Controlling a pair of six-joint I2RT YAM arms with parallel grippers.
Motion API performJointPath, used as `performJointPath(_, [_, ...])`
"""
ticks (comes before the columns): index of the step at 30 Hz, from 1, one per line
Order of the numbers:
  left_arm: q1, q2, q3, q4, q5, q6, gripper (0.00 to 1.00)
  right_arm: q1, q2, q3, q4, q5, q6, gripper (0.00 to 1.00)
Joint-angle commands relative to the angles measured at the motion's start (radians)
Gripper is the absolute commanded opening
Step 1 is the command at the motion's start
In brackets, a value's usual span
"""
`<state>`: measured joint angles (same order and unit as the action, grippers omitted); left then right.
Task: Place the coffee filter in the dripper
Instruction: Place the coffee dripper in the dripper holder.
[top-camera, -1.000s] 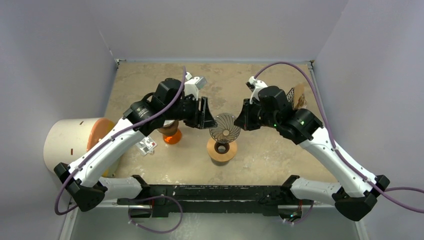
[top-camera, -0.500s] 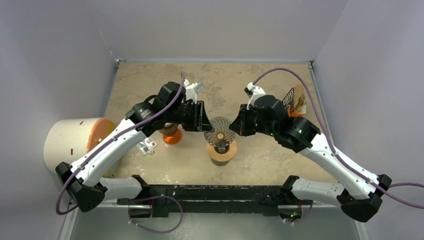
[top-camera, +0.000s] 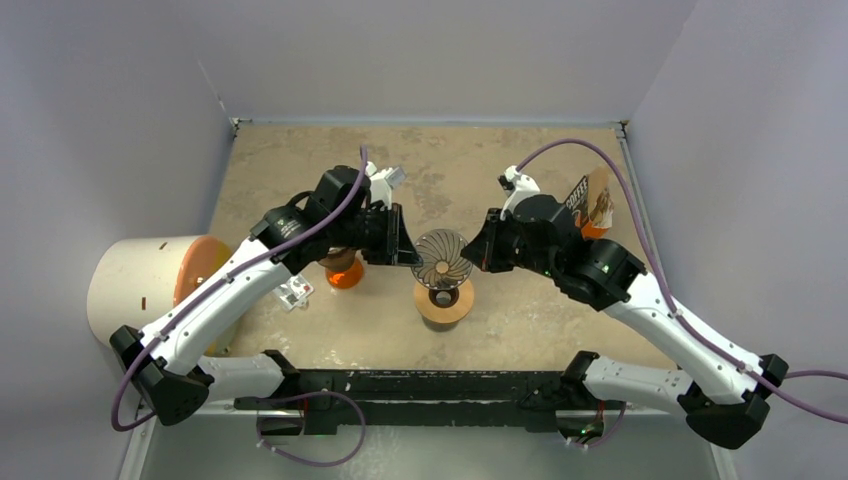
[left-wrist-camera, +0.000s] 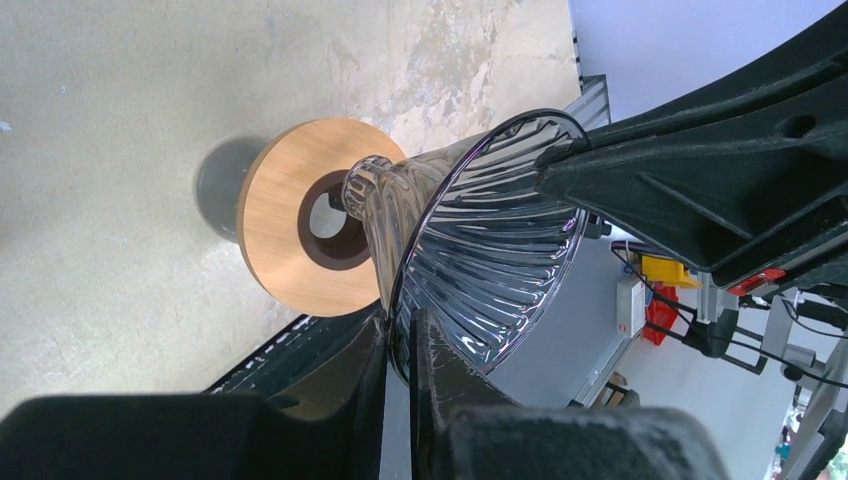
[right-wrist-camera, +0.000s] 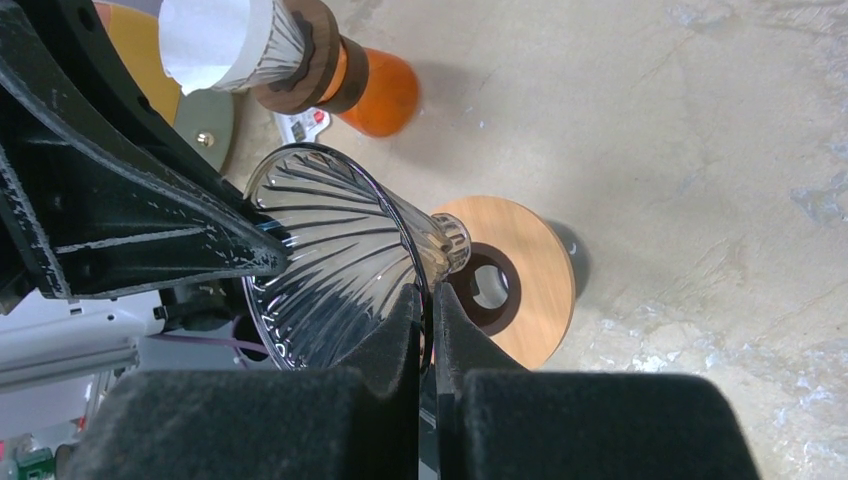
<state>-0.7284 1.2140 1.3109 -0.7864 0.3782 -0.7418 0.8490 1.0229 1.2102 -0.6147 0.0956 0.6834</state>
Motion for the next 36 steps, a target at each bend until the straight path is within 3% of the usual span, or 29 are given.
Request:
performJointPath(1, [0.001, -0.019, -0.012, 0.032, 0.027, -0.002, 0.02, 0.008, -0.028, -0.017, 0.072, 0.004, 0.054, 0.0])
performJointPath(18, [0.001, -0.004, -0.073, 0.055, 0.163, -0.024, 0.0, 0.014, -0.025, -0.011, -0.052, -0.009, 0.085, 0.0])
performJointPath(36, [0.0, 0.037, -0.09, 0.018, 0.151, 0.025, 0.0, 0.015, -0.011, -0.087, -0.083, -0.002, 0.128, 0.0])
